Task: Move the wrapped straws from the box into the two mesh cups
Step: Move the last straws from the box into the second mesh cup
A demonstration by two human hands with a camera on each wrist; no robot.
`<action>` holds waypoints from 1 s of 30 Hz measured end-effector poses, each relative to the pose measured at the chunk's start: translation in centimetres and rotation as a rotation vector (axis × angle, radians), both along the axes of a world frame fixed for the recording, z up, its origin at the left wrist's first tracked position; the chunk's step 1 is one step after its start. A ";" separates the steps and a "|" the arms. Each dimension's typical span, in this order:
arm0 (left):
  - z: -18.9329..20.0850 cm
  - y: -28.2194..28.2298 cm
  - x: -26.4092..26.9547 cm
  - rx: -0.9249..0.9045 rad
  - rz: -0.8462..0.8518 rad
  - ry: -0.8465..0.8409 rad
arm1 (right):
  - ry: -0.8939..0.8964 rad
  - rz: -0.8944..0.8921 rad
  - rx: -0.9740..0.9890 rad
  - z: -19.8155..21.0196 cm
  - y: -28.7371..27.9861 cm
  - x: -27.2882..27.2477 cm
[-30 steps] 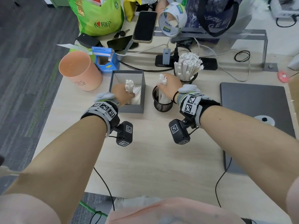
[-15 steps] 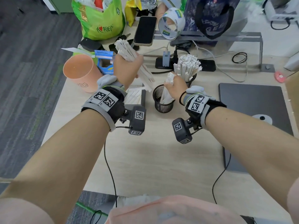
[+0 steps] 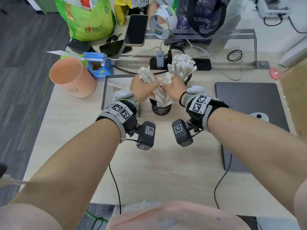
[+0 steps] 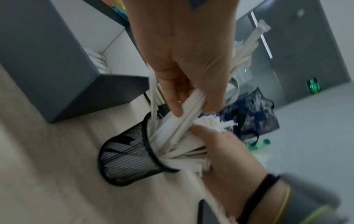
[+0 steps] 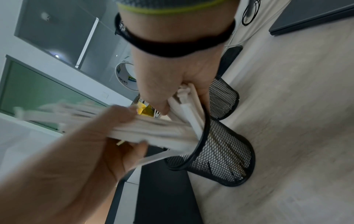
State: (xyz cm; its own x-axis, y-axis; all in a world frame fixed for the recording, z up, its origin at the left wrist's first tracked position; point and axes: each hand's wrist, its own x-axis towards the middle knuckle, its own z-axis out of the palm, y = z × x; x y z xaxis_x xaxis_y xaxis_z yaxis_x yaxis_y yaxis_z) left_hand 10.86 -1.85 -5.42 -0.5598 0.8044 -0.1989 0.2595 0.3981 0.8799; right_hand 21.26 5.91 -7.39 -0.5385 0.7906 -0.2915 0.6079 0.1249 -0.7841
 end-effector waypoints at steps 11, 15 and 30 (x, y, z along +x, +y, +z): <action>-1.6 0.0 0.3 -0.261 -0.246 0.612 | -0.025 0.039 0.028 -0.1 0.2 1.0; -0.7 -0.7 -2.7 -0.191 -0.201 0.546 | -0.046 0.030 0.042 -0.4 0.3 1.0; 0.0 -1.4 -3.6 -0.111 -0.037 0.449 | -0.052 -0.001 0.004 -0.3 -0.2 1.0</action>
